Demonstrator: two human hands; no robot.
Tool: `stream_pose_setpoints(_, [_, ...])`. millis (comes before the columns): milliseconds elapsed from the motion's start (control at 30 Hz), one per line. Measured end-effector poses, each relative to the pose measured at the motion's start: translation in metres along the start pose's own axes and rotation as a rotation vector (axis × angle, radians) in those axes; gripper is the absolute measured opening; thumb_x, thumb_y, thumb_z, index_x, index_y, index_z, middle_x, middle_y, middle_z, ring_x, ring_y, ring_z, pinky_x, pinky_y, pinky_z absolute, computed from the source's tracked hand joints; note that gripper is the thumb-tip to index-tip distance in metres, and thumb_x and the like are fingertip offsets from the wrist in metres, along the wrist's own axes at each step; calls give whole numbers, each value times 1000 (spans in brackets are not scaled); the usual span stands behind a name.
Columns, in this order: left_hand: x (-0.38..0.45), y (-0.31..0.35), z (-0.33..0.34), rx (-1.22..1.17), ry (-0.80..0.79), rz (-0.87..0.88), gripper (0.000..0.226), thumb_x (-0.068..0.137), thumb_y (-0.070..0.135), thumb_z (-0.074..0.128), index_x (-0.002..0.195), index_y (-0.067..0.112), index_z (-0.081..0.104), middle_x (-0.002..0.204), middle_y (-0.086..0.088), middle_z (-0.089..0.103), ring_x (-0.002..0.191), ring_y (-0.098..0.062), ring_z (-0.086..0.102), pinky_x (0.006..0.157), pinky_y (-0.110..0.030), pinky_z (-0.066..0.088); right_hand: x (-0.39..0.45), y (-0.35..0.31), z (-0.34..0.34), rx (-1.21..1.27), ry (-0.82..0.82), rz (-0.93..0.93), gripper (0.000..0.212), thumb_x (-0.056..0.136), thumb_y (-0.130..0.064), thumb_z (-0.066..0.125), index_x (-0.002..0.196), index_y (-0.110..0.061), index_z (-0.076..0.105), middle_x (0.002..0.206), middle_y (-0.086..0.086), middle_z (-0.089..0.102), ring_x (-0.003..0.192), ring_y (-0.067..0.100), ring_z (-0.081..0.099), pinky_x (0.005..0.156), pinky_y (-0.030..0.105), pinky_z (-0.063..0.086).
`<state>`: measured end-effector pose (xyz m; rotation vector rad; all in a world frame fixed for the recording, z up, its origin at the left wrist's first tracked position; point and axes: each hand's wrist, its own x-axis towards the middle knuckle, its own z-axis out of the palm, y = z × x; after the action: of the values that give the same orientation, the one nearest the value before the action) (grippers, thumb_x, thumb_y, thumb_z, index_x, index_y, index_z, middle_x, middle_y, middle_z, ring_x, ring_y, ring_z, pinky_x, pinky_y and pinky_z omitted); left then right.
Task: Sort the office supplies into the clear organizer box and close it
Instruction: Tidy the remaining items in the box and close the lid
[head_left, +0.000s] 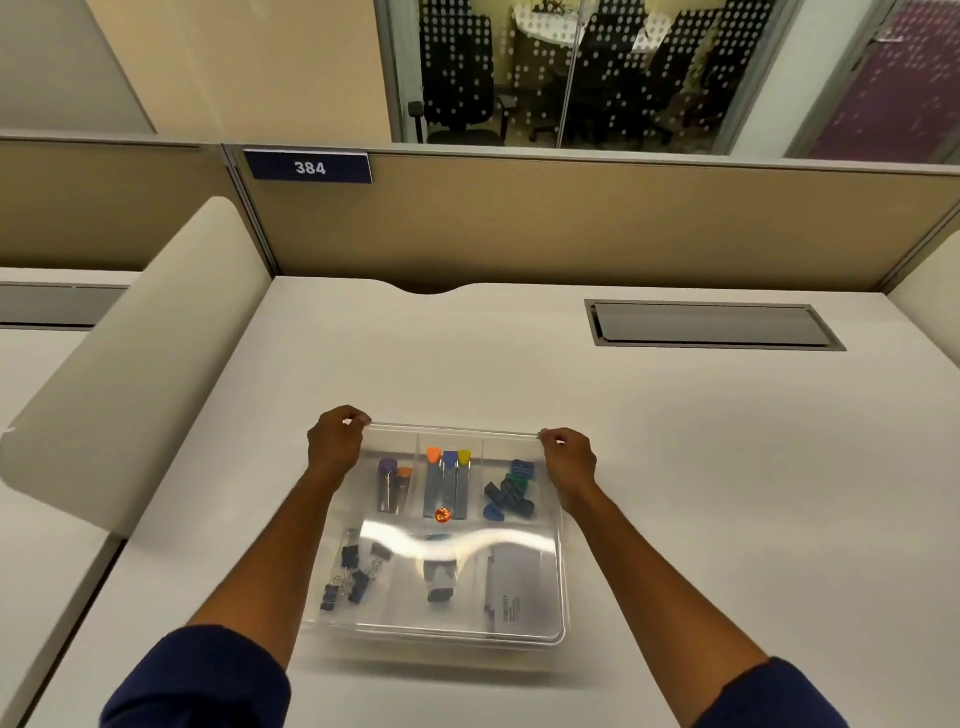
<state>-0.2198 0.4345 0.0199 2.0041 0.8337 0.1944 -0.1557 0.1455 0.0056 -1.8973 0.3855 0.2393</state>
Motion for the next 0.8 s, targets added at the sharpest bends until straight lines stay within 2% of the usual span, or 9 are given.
stream_pose_setpoints(133, [-7,-4,5,-30,23,88,19,94,8,51,98,0,68,103,-17,68,96,-30,60,80,-29,40,-2,7,3,77,43,-21,19,96,-18,55,104,-6,67,98,3,63,89,18,57,77,28,44])
stream_pose_setpoints(300, [-15,-7,8,45,96,209,21,95,3,50,104,-5,66,104,-21,65,91,-22,55,83,-29,41,-9,14,13,65,155,-133,18,96,-13,54,99,-4,70,98,10,69,88,20,61,82,33,52])
stream_pose_setpoints(433, [-15,-13,8,74,85,231,21,95,3,49,107,-4,65,106,-23,62,100,-34,58,84,-29,43,-9,18,18,-2,216,-172,19,95,-19,56,98,-7,70,100,14,66,91,27,64,85,39,55])
stream_pose_setpoints(567, [-21,-18,1,120,20,257,29,94,14,55,120,1,59,119,-23,57,111,-36,55,92,-31,41,-16,15,17,-61,250,-210,19,96,-21,53,104,-9,65,106,13,56,90,23,58,85,40,54])
stream_pose_setpoints(700, [-45,-32,-4,392,-61,305,56,94,34,54,143,12,37,144,-18,41,129,-37,42,104,-51,36,-27,11,10,-237,211,-217,28,95,-30,53,120,-16,57,127,12,48,115,31,50,96,43,46])
stream_pose_setpoints(800, [-77,-45,-6,572,-12,340,61,95,47,43,145,15,33,153,-17,31,136,-39,35,107,-57,31,-50,18,6,-446,145,-293,42,95,-35,52,132,-18,48,140,9,41,127,31,41,103,44,38])
